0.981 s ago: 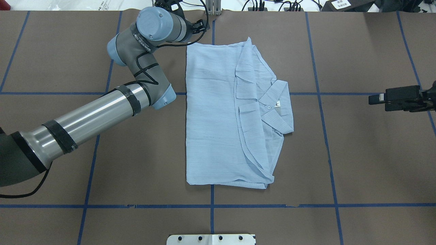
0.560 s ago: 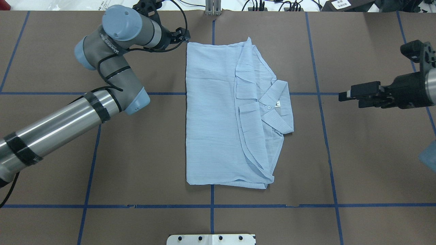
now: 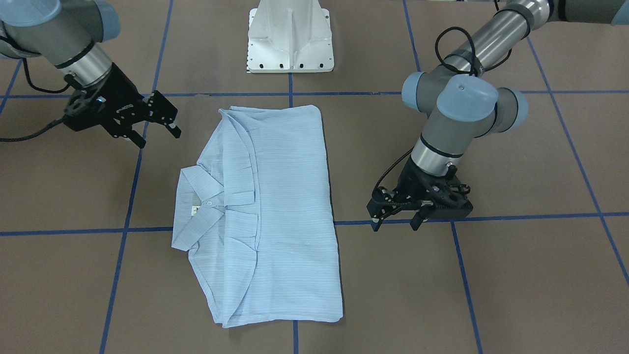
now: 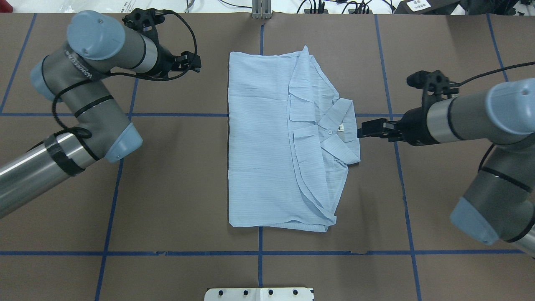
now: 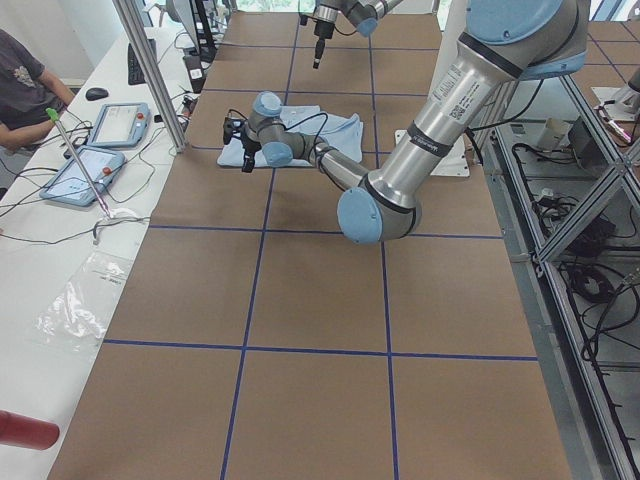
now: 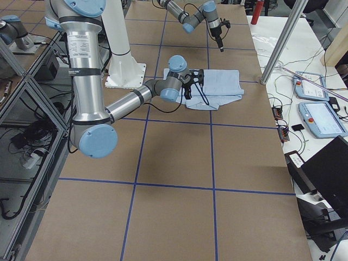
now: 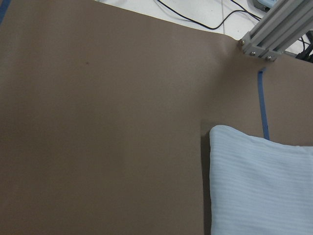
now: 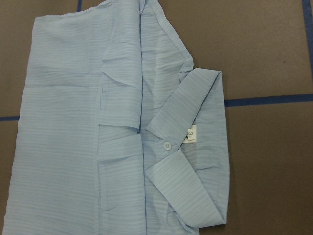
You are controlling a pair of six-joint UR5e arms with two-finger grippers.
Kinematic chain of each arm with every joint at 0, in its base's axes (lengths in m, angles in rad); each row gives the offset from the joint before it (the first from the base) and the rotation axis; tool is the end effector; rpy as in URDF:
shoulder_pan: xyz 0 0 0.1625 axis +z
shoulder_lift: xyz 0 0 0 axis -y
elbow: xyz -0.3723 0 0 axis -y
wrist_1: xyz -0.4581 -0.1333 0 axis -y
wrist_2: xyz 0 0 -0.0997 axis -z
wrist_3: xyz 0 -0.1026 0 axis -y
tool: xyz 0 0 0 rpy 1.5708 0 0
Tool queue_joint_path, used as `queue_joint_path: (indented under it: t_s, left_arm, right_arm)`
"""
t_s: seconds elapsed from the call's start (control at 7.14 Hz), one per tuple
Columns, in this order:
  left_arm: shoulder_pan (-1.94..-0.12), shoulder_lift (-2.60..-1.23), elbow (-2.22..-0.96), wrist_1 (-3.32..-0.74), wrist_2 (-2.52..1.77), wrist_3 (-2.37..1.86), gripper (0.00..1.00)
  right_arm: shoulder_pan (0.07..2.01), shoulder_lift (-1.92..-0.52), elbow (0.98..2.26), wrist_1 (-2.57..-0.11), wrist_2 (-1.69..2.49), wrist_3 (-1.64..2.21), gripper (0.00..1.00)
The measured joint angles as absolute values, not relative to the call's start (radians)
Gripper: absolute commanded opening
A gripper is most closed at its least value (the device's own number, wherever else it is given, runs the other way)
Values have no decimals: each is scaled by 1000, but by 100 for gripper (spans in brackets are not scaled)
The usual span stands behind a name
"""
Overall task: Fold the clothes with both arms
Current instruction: 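Move the right gripper over the collar area of the folded shirt, then lower the right gripper onto the shirt beside the collar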
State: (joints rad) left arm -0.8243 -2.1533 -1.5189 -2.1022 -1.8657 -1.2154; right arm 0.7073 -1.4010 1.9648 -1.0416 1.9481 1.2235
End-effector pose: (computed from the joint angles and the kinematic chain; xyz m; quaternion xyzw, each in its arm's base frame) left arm 0.4226 -0.6092 0.2023 0.1733 0.4867 -0.1258 0.8469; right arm -0.3793 -0.4499 0.2400 0.1184 -0.5218 0.0544 0.8431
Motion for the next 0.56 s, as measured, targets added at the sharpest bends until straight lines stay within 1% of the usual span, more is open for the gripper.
queue_joint_path:
  t_s: [0.14, 0.28, 0.56]
  left_arm:
    - [-825, -2113, -1602, -2057, -1868, -1209, 100]
    - [-825, -2097, -1643, -2029, -1869, -1207, 100]
    - [-825, -2087, -1665, -2014, -1871, -1206, 100]
  right_arm:
    - [630, -1331, 1965, -1149, 1856, 1216, 100]
    - [555, -1265, 1963, -1254, 1770, 1204, 100]
    - [431, -1156, 1945, -1443, 1628, 1171, 100]
